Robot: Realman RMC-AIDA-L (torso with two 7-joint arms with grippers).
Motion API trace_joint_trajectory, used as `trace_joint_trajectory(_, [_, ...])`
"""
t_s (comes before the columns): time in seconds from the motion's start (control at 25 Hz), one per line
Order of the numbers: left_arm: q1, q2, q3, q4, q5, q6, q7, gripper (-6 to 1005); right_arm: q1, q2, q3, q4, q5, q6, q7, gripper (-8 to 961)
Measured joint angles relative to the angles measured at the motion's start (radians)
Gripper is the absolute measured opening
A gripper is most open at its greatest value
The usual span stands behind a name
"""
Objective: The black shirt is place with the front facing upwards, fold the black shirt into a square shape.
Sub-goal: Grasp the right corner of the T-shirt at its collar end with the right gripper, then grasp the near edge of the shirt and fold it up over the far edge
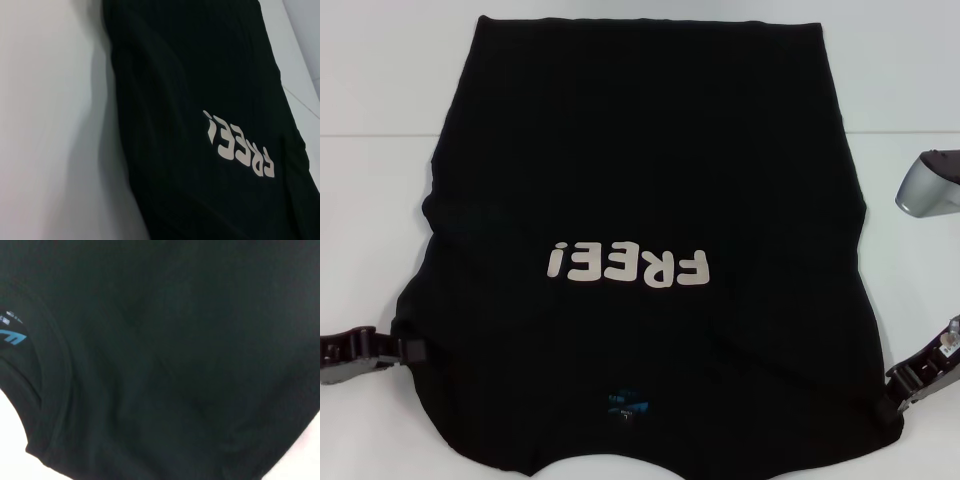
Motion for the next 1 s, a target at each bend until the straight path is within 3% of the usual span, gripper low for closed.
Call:
trace_joint_trajectory(0.64, [-0.002,0.019,-0.041,0.000,0.000,0.070,-0.007,13,0.001,-0.074,0.083,-0.035,0.049,-0.100,-0.028,22])
trace_joint_trajectory(1.0, [-0.012,0.033,-0.019,-0.036,0.026,0.154,-0.010,13,-0.008,-0.081,0.091,-0.028,0.044,-0.165,-0.080,20])
